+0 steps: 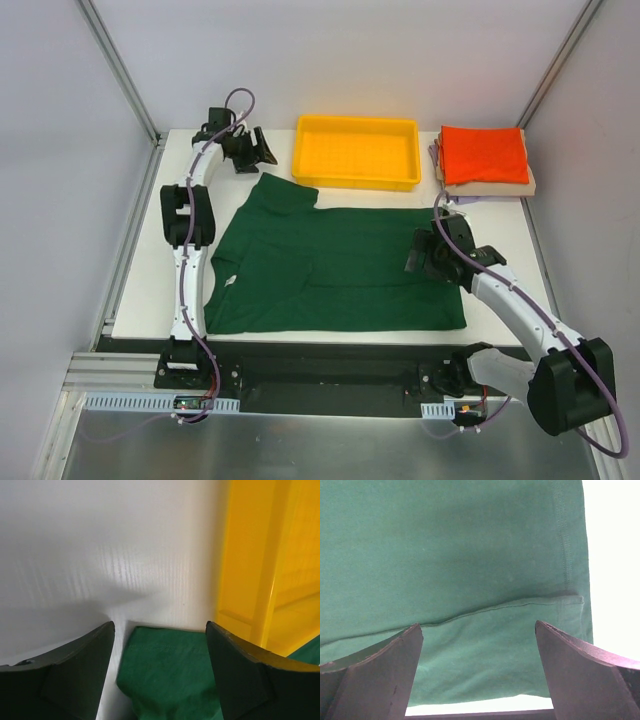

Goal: Fold and stack the t-shirts
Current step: Fold the flattened tshirt in 1/3 of the way, then grap the side of the flattened tshirt furthest away from the robot with both arms

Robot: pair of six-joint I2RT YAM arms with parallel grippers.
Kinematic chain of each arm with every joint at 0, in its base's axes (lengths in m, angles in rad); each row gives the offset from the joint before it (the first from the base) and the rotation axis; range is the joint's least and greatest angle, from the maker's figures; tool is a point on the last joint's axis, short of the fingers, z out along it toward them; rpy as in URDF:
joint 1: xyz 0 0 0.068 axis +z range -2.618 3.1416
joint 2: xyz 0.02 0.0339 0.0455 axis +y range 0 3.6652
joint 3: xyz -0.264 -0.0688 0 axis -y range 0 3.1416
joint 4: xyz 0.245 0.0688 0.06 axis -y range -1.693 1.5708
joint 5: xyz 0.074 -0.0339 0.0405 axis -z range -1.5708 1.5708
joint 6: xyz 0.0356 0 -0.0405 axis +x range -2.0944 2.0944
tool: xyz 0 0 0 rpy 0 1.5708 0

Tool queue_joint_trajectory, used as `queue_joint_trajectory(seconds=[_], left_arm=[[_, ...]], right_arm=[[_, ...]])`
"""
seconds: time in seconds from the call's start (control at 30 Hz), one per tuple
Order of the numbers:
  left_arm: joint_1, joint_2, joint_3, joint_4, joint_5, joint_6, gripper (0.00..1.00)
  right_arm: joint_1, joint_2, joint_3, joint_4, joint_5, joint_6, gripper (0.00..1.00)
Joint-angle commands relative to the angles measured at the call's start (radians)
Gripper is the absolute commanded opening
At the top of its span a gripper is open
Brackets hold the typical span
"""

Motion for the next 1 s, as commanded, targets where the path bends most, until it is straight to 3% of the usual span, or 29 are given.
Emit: queue_joint_trajectory(seconds=[0.0, 0.2, 0.43, 0.67, 0.97], left_arm=[[-0.038, -0.049, -0.091, -0.021, -0.031, 0.027, 0.70], [-0.083, -0.083, -0.125, -0.108, -0.276, 0.082, 0.61], [-0.093, -0.051, -0.075, -0.148, -0.323, 0.085, 0.49], [-0.136, -0.058, -0.078, -0.169, -0.470, 0.096, 0.38], [-0.138, -0.057, -0.072, -0.177, -0.510, 0.087, 0.00]], right_arm=[[-0.006, -0.033, 0.002, -0.020, 0.001, 0.000, 0.96], [-0.006, -0.042, -0.009, -0.021, -0.009, 0.000, 0.96], [-0.006, -0.056, -0.019, -0.019, -0.006, 0.006, 0.96], [-0.006, -0.065, -0.012, -0.021, -0.009, 0.015, 0.96], [-0.009, -0.076, -0.003, -0.028, 0.011, 0.018, 0.96]])
